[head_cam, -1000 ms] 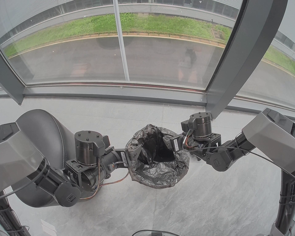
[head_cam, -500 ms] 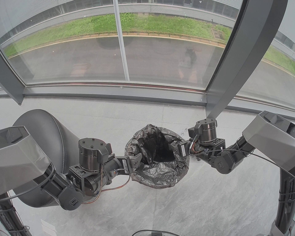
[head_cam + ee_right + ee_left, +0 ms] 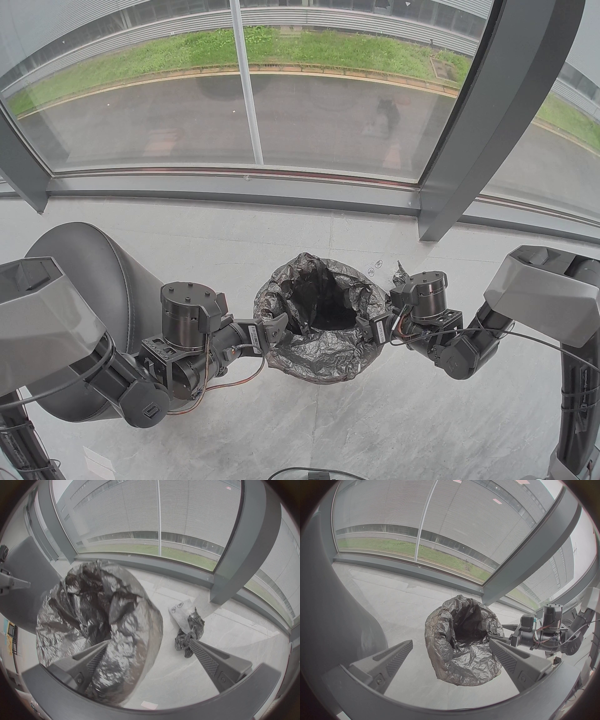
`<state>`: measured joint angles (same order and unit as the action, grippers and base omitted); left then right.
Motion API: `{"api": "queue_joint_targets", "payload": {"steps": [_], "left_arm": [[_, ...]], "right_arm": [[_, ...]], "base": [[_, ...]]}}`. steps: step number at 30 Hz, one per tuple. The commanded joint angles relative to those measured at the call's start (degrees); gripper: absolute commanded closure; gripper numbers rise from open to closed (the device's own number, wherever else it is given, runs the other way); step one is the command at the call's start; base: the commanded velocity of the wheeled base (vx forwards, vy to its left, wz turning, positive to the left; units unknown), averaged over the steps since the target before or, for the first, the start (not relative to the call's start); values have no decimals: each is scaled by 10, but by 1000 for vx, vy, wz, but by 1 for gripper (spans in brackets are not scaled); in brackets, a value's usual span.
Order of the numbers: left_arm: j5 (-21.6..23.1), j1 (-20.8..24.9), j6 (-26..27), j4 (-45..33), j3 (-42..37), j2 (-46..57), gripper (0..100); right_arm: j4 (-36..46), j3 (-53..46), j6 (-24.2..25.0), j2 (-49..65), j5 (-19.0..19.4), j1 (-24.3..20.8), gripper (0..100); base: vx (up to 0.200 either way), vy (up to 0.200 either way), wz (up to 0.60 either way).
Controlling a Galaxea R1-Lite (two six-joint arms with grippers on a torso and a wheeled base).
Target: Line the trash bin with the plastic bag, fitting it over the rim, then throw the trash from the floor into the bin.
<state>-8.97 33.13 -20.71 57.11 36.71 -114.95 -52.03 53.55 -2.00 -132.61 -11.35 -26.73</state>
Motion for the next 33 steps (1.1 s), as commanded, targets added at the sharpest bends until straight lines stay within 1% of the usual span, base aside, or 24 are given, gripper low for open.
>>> {"api": "queue_joint_targets", "payload": {"steps": [1,16,20,25,27,30,32,33], "left_arm": [[-1,0,0,0,0,-4,0],[-1,0,-1,0,1,-4,0],[-1,0,-2,0,1,-3,0],[-1,0,-5,1,-2,5,0],[-2,0,-4,1,-6,7,0],[-3,1,-2,1,-8,7,0],[-3,1,-1,3,-8,6,0],[-3,1,-1,6,-8,5,0]], "right_arm": [[-1,-3,-1,-23,0,5,0],[-2,16,-4,-19,-1,7,0],[-1,11,-2,11,0,5,0],[-2,-20,2,72,-3,-17,0],[-4,-36,16,104,-2,-19,0],[-6,-40,74,121,-3,-14,0],[-13,-41,100,122,-2,3,0],[-15,-42,102,121,-2,15,0]], "base": [[0,0,0],[0,0,0],[0,0,0],[0,0,0],[0,0,0],[0,0,0],[0,0,0],[0,0,0]]}}
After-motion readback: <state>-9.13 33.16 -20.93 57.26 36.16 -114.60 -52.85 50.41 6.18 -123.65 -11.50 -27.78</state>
